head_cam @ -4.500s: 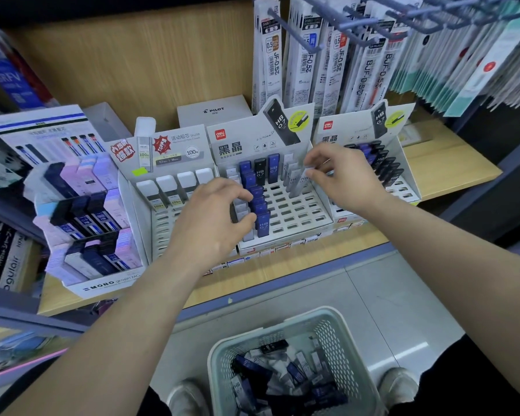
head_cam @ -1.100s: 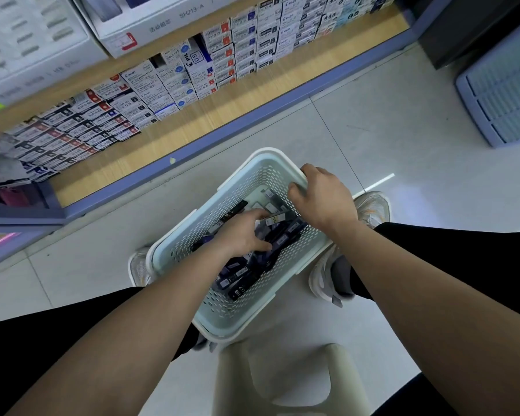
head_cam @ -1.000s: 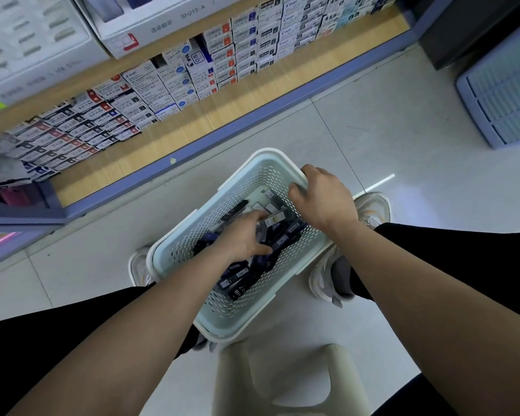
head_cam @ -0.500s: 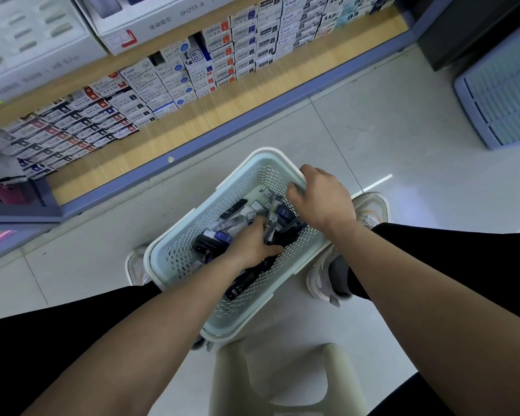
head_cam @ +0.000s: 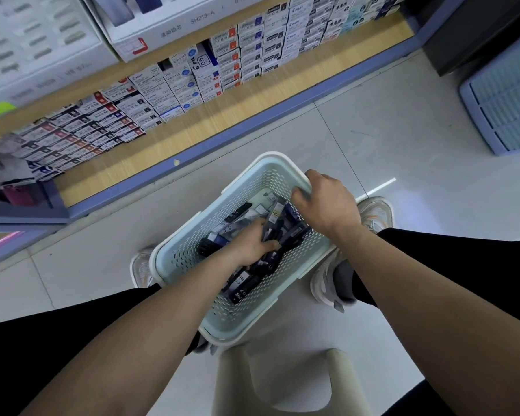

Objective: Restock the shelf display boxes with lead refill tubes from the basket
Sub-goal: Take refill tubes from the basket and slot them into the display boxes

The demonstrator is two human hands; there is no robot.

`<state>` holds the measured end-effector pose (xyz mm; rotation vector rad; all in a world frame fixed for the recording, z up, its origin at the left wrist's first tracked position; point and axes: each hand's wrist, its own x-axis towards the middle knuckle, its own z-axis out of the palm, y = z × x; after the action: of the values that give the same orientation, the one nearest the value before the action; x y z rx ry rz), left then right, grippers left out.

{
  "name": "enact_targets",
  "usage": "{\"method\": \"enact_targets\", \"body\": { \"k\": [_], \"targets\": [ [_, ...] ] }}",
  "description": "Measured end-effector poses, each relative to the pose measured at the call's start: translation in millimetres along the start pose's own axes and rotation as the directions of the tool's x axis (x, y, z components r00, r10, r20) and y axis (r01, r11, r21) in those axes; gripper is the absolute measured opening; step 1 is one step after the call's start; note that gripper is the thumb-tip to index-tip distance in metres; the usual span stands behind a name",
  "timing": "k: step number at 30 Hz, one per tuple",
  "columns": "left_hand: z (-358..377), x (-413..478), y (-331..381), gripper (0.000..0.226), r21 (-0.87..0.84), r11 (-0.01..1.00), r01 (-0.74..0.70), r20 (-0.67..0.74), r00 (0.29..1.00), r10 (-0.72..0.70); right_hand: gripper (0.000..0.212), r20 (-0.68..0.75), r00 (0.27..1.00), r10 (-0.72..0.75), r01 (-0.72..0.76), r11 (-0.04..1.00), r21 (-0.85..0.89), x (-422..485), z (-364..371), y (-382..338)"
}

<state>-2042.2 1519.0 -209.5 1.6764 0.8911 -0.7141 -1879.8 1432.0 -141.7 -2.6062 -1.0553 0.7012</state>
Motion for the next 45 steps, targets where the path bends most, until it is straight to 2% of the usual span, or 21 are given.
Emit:
{"method": "enact_targets", "body": {
  "k": [3, 6, 8, 11, 14, 16, 19, 21, 23, 27, 31, 34, 39, 42, 45],
  "targets": [
    [-13.4, -8.9, 3.1, 0.076, -0.013, 1.0, 0.024, 0.024, 0.999, -0.024, 0.021, 0.016, 1.0, 0.003, -0.003, 1.0, -0.003, -0.9, -2.2, -1.5],
    [-25.0, -22.2, 10.0, 0.07, -0.045, 0.999, 0.023, -0.024, 0.999, -0.024, 0.02, 0.055, 0.998, 0.014, -0.014, 1.0, 0.008, -1.2, -5.6, -2.0],
    [-32.5, -37.9, 18.8, 0.064, -0.056, 0.998, 0.027, -0.044, 0.999, -0.03, 0.028, 0.063, 0.998, 0.02, -0.024, 0.997, 0.069, -3.3, -10.3, -2.7],
    [-40.7, -67.3, 30.7, 0.056, -0.089, 0.996, -0.013, -0.072, 0.997, 0.006, 0.047, -0.017, 1.0, 0.015, -0.012, 0.99, 0.137, -10.1, -22.1, -7.3],
    [-45.2, -97.5, 39.8, 0.058, -0.129, 0.99, -0.06, -0.095, 0.994, 0.048, 0.046, -0.12, 0.992, -0.039, 0.054, 0.991, 0.12, -22.1, -36.3, -20.9],
    [-48.0, -114.0, 44.0, 0.054, -0.185, 0.978, -0.1, -0.12, 0.99, 0.078, 0.042, -0.115, 0.991, -0.069, 0.093, 0.972, 0.217, -30.6, -45.1, -34.8],
    [-50.7, -138.7, 50.9, 0.052, -0.238, 0.96, -0.148, -0.153, 0.982, 0.113, 0.034, 0.109, 0.988, -0.105, 0.022, 0.812, 0.583, -44.4, -59.6, -57.7],
    [-53.0, -155.8, 55.6, 0.048, -0.285, 0.94, -0.185, -0.151, 0.978, 0.147, 0.028, 0.154, 0.976, -0.151, 0.005, 0.73, 0.684, -51.3, -68.9, -66.5],
    [-55.3, -171.4, 60.5, 0.04, -0.313, 0.925, -0.216, -0.151, 0.973, 0.176, 0.023, 0.141, 0.976, -0.164, 0.004, 0.664, 0.747, -58.3, -80.2, -72.8],
    [-56.9, -195.1, 69.0, 0.048, -0.317, 0.907, -0.277, -0.149, 0.959, 0.241, 0.02, 0.136, 0.979, -0.152, -0.028, 0.557, 0.83, -66.4, -98.9, -84.4],
    [-58.7, -204.3, 78.0, 0.051, -0.323, 0.885, -0.335, -0.175, 0.94, 0.292, 0.02, 0.002, 0.994, -0.109, 0.055, 0.509, 0.859, -72.6, -115.6, -92.1],
    [-56.2, -204.0, 77.5, 0.039, -0.323, 0.89, -0.321, -0.178, 0.945, 0.276, 0.018, -0.125, 0.992, 0.004, 0.111, 0.426, 0.898, -74.8, -135.1, -91.9],
    [-60.1, -202.0, 81.5, 0.02, -0.567, 0.76, -0.318, -0.237, 0.946, 0.22, 0.017, -0.153, 0.987, 0.041, 0.117, 0.46, 0.88, -73.6, -150.7, -78.6],
    [-63.9, -200.2, 88.8, 0.024, -0.692, 0.649, -0.315, -0.242, 0.949, 0.203, 0.022, -0.021, 1.0, -0.009, 0.023, 0.474, 0.88, -79.6, -140.3, -80.4],
    [-63.9, -200.4, 94.5, 0.025, -0.733, 0.58, -0.355, -0.277, 0.935, 0.222, 0.018, 0.063, 0.998, -0.016, -0.047, 0.5, 0.865, -85.2, -120.7, -85.7]
  ]
}}
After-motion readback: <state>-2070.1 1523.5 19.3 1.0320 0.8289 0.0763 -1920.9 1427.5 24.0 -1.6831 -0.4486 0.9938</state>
